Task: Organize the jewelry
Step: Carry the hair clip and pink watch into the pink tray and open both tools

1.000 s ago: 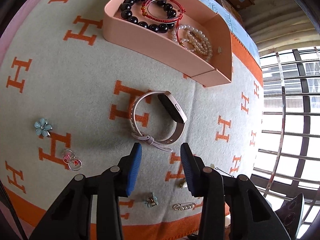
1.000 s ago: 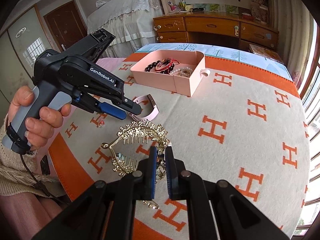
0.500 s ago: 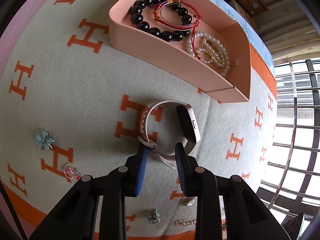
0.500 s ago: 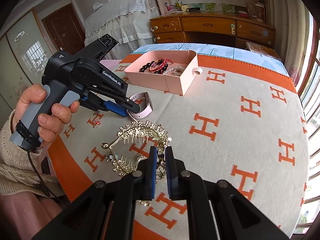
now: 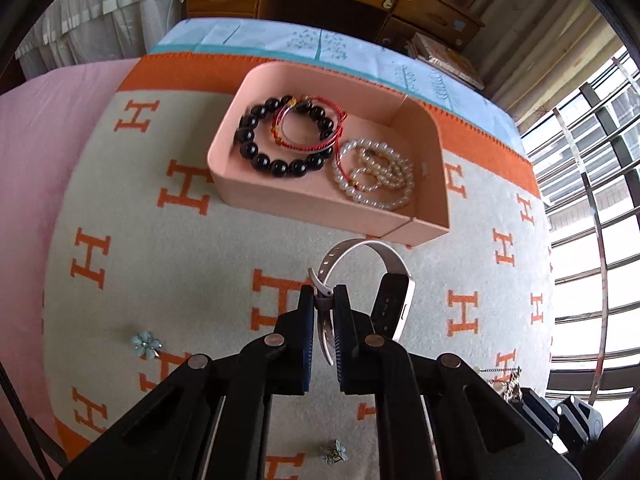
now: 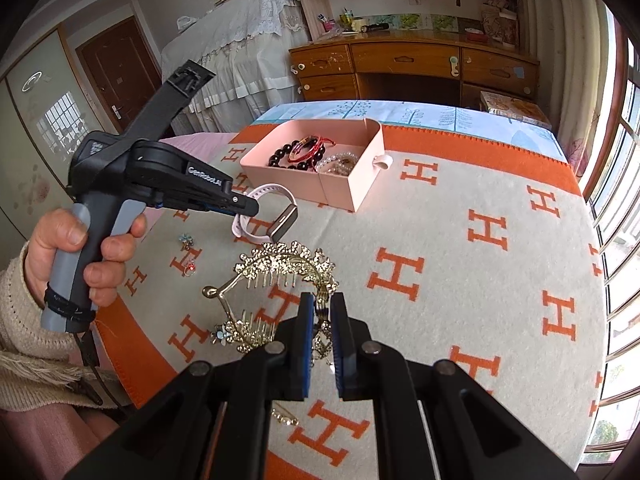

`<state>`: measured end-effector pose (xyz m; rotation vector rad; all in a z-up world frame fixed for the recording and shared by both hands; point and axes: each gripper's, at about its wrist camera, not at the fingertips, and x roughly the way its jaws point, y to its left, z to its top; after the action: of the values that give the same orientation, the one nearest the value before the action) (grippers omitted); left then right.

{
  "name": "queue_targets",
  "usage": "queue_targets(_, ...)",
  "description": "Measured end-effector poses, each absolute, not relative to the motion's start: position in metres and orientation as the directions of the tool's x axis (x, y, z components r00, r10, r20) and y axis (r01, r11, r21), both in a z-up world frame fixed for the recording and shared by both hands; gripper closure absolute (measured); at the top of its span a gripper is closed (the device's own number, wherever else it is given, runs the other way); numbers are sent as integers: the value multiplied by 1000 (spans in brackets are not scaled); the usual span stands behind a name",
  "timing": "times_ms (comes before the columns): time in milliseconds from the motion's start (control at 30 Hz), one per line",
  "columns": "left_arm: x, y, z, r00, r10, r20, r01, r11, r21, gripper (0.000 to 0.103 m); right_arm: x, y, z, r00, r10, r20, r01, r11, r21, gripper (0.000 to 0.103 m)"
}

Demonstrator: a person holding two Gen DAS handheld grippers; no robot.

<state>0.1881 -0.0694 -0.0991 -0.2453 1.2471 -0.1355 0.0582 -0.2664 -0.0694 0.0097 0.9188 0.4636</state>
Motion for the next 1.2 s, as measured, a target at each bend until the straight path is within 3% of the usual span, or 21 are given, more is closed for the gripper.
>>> queue_targets(200, 210, -51, -53, 415, -234, -879, -14, 965, -263, 96, 93, -252, -41, 580, 357, -732, -340, 923, 181, 95)
queue_targets(367, 235, -34, -49, 449, -267, -853, -32, 949, -313, 96, 149, -241, -23, 623, 330, -709, -259, 942, 211, 95)
queue_targets(800, 289, -19, -125, 388, -187, -902, -67, 971, -230, 94, 254, -199, -75, 554, 271, -787, -117, 962, 248, 95)
queue_targets(967, 273, -18, -117, 432, -179, -884, -17, 978, -206, 73, 267, -192, -94, 538, 224, -812, -78, 973, 217, 95)
queue_targets(1100, 246, -24, -95, 525, -129, -841, 7, 989, -148, 27, 277, -190, -104, 529, 153, -834, -38, 987, 157, 94)
queue_targets(1200, 225, -32, -81, 599, -102, -794, 45, 995, -94, 23, 282, -188, -111, 503, 128, -855, -26, 991, 133, 92)
